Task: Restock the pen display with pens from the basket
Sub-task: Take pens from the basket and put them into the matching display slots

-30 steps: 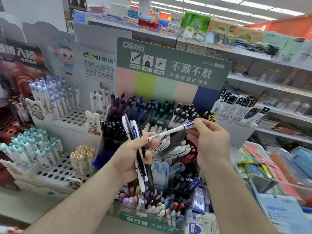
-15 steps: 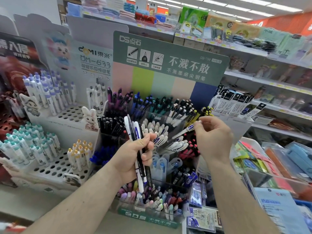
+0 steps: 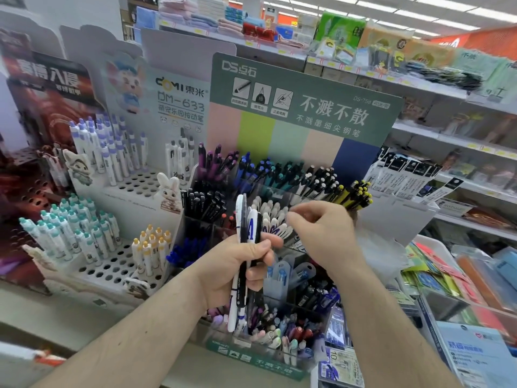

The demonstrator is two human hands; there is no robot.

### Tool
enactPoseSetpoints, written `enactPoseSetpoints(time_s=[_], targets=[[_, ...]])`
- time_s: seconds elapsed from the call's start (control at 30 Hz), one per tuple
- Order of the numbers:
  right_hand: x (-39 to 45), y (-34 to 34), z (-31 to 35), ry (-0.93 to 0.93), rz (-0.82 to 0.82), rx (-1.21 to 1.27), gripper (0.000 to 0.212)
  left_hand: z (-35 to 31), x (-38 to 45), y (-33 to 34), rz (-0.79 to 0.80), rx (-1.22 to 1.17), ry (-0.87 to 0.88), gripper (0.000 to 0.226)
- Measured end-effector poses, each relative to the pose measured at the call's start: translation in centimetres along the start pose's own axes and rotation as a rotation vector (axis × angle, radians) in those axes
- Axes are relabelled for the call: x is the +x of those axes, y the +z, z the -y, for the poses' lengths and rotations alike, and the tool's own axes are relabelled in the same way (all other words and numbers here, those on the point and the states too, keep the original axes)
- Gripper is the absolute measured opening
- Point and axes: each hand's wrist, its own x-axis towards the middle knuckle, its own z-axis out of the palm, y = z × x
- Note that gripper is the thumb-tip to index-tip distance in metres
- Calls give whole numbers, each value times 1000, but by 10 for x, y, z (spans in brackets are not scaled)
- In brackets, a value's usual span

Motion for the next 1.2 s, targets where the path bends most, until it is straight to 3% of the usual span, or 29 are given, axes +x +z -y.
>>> enactPoseSetpoints(time_s=[0.1,0.27,0.33,0.43,0.57,0.63,0.97,1.1,1.2], targets=[[-9,10,17,98,296,356,7,0,-4,3,123,47,-63,12],[-14,18,14,106,332,529,8,2,-8,3,89,42,-83,19],[-16,17,12,84,274,543,9,3,-8,1,16,10,-80,27],[-14,11,8,71,52,516,8,1,-11,-4,-107,-2,-89,31],[-6,0,-3,235,-323,696,11,-5,-16,-18,-212,9,-87,24],[-5,1,-8,278,-421,696,11,-5,-16,-20,-237,-7,-44,27],[-5,25,5,274,-378,792,3,-15,-18,-40,-62,-514,205,52],[13,32,24,133,-527,811,12,-21,-25,-46,-181,-485,214,48],[33,46,33,-50,-605,649,13,-26,-32,-45,-345,-419,215,18]])
